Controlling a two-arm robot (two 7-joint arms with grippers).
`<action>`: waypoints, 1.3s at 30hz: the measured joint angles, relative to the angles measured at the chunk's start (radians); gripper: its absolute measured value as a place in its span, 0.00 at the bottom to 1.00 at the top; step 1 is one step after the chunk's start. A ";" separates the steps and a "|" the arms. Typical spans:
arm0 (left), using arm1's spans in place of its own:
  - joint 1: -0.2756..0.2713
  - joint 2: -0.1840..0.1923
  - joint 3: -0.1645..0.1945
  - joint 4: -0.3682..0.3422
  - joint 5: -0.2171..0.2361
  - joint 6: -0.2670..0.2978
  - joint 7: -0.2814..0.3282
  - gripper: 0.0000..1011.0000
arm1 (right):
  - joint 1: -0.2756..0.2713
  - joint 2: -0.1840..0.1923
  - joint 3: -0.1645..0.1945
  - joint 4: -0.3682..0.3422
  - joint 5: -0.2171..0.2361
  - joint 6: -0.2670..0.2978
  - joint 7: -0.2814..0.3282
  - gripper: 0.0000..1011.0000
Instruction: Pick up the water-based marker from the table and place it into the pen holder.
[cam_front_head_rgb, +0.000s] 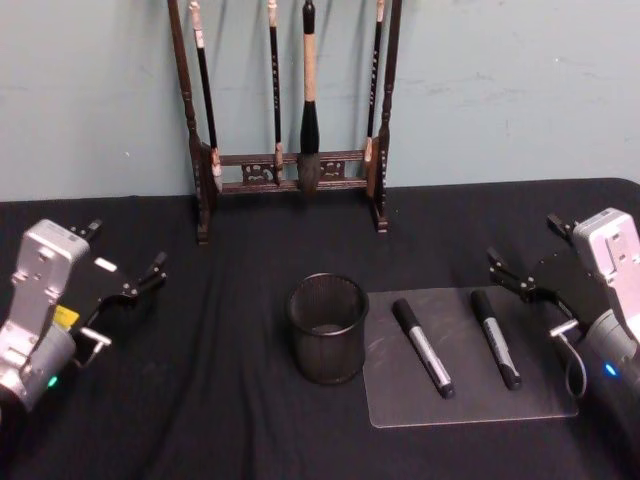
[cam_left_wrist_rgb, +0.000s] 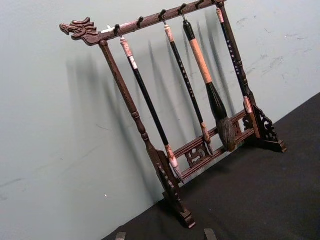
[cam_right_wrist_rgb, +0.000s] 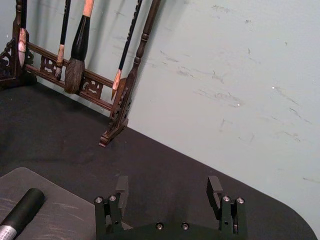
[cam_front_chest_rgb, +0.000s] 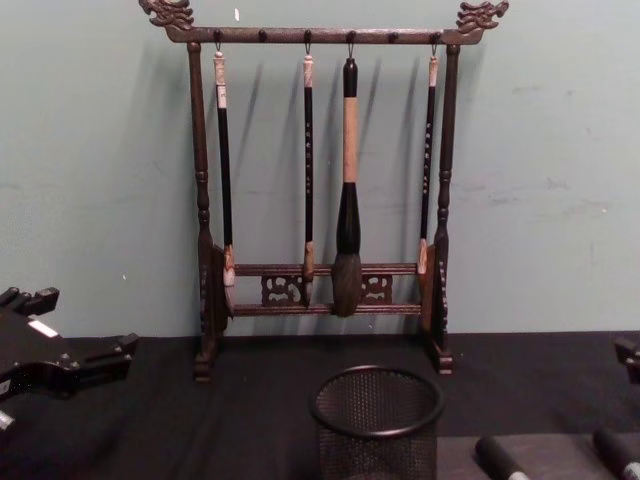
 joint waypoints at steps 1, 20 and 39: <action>0.000 0.000 0.000 0.000 0.000 0.000 0.000 1.00 | 0.000 0.000 0.000 0.000 0.000 0.000 0.000 0.99; 0.000 0.000 0.000 0.000 0.000 0.000 0.000 1.00 | 0.000 0.000 0.000 0.000 0.000 0.000 0.000 0.99; 0.000 0.000 0.000 0.000 0.000 0.000 0.000 1.00 | 0.000 0.000 0.000 0.000 0.000 0.000 0.000 0.99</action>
